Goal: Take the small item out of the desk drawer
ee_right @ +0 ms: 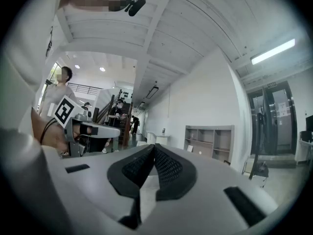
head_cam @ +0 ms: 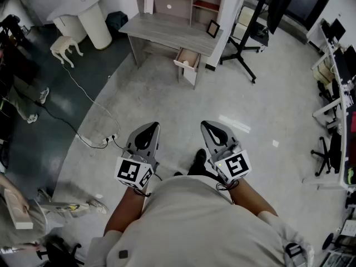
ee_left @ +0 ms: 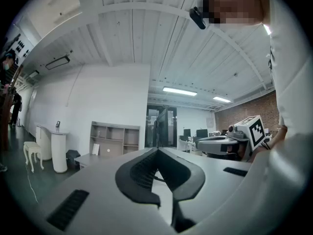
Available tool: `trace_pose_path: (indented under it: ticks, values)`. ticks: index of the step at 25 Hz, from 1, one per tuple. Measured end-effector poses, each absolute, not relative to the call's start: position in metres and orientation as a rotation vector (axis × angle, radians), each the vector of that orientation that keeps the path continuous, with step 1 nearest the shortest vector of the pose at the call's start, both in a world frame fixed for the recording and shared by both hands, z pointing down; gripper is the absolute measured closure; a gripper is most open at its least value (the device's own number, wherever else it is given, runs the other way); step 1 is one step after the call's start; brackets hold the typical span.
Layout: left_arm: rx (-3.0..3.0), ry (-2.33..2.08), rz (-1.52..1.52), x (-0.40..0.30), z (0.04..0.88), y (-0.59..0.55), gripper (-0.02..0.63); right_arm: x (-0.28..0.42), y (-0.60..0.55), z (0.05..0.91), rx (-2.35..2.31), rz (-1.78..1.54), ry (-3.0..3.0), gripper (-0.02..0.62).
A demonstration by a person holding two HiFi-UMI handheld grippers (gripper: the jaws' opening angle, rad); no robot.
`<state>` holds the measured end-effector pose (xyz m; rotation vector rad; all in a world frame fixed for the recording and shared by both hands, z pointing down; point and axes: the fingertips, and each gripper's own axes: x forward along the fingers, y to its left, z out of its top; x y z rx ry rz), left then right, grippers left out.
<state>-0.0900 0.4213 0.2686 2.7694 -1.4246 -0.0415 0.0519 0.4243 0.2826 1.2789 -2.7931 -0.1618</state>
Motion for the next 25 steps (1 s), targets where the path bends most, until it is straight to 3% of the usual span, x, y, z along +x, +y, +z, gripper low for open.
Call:
trace_pose_path:
  ticks: [25]
  values:
    - [2.75, -1.417, -0.049, -0.077, 0.271, 0.407, 0.595, 0.067, 0.405, 0.287, 1.309, -0.101, -2.8, 0.574]
